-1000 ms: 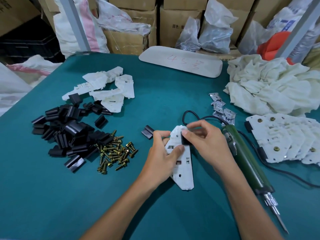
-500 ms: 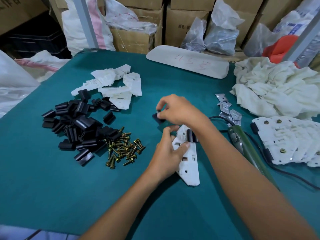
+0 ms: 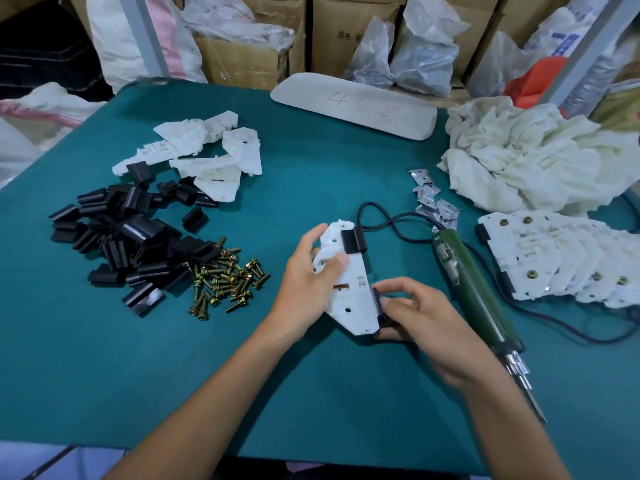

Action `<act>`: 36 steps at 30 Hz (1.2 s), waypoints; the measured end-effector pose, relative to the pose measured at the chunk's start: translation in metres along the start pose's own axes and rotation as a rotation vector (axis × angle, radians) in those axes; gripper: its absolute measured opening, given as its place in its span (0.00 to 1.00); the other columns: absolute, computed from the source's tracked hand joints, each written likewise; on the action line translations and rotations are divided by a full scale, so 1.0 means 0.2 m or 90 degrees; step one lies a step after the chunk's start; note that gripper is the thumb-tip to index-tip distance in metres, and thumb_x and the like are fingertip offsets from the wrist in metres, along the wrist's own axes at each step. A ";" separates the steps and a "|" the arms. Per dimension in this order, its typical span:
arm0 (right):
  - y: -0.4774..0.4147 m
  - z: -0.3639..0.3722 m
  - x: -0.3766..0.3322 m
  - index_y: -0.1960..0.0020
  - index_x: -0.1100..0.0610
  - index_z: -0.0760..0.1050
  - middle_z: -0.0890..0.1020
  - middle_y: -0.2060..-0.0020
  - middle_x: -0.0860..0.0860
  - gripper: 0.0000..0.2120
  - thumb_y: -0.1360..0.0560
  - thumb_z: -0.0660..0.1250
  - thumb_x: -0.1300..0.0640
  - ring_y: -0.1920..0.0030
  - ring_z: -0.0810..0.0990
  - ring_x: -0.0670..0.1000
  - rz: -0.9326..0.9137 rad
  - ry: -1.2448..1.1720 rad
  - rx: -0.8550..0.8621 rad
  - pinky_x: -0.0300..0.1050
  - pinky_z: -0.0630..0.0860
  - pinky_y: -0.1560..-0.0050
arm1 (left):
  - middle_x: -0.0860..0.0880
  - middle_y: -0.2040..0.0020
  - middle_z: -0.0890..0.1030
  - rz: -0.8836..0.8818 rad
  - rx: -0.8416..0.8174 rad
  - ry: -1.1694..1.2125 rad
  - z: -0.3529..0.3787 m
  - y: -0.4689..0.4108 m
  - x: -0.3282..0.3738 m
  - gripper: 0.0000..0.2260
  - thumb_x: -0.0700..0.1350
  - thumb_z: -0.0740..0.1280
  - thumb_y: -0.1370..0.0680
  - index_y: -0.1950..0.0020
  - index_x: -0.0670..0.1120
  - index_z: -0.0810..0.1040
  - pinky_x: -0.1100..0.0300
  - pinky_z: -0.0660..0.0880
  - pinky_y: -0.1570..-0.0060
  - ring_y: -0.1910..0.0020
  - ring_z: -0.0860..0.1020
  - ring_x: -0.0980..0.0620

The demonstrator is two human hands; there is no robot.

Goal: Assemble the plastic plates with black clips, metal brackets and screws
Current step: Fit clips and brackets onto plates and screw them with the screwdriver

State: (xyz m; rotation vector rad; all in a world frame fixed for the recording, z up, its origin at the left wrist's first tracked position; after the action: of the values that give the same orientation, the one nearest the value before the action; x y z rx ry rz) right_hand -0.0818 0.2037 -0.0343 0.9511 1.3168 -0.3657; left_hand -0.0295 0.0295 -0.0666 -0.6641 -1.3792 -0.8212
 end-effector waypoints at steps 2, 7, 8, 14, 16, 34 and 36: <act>0.00 0.01 0.00 0.46 0.59 0.80 0.86 0.61 0.57 0.05 0.20 0.68 0.65 0.62 0.85 0.50 -0.019 0.005 0.042 0.42 0.83 0.57 | 0.54 0.43 0.83 0.014 0.025 -0.041 0.00 0.01 0.00 0.21 0.43 0.68 0.19 0.29 0.57 0.69 0.56 0.78 0.44 0.45 0.82 0.56; -0.01 0.04 -0.02 0.54 0.44 0.80 0.85 0.65 0.41 0.05 0.25 0.74 0.52 0.65 0.83 0.41 -0.113 0.357 0.127 0.40 0.78 0.57 | 0.56 0.40 0.82 0.036 0.066 -0.101 0.00 0.03 0.00 0.22 0.45 0.67 0.19 0.26 0.58 0.68 0.53 0.77 0.39 0.43 0.81 0.57; -0.01 0.04 -0.02 0.55 0.43 0.80 0.84 0.65 0.40 0.04 0.25 0.74 0.51 0.66 0.82 0.40 -0.119 0.368 0.124 0.40 0.76 0.59 | 0.57 0.41 0.82 0.033 0.062 -0.109 0.00 0.03 0.00 0.22 0.45 0.67 0.19 0.27 0.58 0.67 0.56 0.77 0.41 0.44 0.81 0.58; -0.08 -0.05 -0.08 0.55 0.45 0.79 0.81 0.58 0.42 0.08 0.22 0.67 0.42 0.57 0.77 0.41 -0.243 0.429 0.218 0.39 0.72 0.56 | 0.61 0.37 0.72 0.076 0.069 -0.370 0.02 0.05 0.07 0.21 0.52 0.66 0.19 0.27 0.53 0.68 0.62 0.64 0.34 0.34 0.67 0.57; -0.12 -0.04 -0.07 0.54 0.48 0.79 0.81 0.60 0.43 0.07 0.20 0.67 0.47 0.60 0.77 0.43 -0.277 0.335 0.268 0.41 0.72 0.56 | 0.57 0.37 0.72 0.136 0.110 -0.442 0.02 0.00 0.16 0.20 0.53 0.67 0.20 0.29 0.52 0.70 0.56 0.61 0.32 0.34 0.65 0.54; -0.21 -0.03 0.00 0.57 0.47 0.73 0.82 0.64 0.45 0.06 0.22 0.64 0.50 0.61 0.79 0.50 -0.262 0.243 0.246 0.50 0.76 0.58 | 0.43 0.34 0.73 0.059 -0.138 -0.868 0.99 -0.84 0.21 0.44 0.69 0.72 0.35 0.30 0.45 0.63 0.46 0.67 0.46 0.37 0.73 0.38; -0.21 -0.03 0.00 0.56 0.47 0.74 0.82 0.63 0.45 0.05 0.22 0.63 0.49 0.61 0.79 0.51 -0.263 0.238 0.241 0.50 0.76 0.58 | 0.46 0.42 0.76 0.089 -0.114 -0.862 1.00 -0.86 0.22 0.32 0.61 0.72 0.32 0.38 0.46 0.64 0.49 0.64 0.52 0.44 0.75 0.40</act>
State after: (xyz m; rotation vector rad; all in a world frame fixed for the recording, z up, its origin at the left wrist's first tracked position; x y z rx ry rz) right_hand -0.1154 0.1838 -0.0491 1.0909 1.8351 -0.8057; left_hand -0.2853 0.0894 -0.0149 -1.5891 -2.4084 -0.3067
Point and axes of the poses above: each hand's wrist, its own y-axis away from the middle knuckle, its own z-axis out of the palm, x = y × z, the point moved 4 cm from there along -y, towards the middle knuckle
